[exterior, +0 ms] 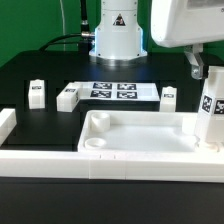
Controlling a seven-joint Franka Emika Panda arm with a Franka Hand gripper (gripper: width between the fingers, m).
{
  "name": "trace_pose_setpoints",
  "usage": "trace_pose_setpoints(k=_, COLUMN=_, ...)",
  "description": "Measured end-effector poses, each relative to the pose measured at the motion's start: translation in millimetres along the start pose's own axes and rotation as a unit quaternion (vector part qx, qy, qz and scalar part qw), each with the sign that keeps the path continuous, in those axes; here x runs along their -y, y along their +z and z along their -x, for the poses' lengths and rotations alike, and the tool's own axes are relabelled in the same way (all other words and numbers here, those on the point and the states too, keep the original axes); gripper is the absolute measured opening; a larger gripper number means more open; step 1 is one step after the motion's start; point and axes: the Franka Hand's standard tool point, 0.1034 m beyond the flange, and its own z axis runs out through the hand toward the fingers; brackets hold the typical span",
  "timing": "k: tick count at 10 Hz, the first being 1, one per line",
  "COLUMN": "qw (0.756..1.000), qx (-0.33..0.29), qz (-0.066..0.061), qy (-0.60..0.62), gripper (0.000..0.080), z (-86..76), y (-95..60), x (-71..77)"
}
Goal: Assemble desk
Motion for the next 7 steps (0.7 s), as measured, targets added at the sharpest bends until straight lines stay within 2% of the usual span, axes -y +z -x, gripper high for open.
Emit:
trace_pose_setpoints(k=1, qw=1.000, qx=0.002, qz=-0.001, qy=-0.001, gripper=0.0648, z=-1.0, y=1.6, x=1.9)
trace_pose_setpoints(k=4, qw=1.000, qx=-0.003, qz=-0.001, qy=-0.008, gripper=0.0648, z=0.4, y=3.9, x=-7.1)
trace_pose_setpoints(k=7, qw=1.000, qx=-0.008, qz=0.001, qy=-0.023, gripper=0.0648, z=2.5, y=8.5, x=-9.7)
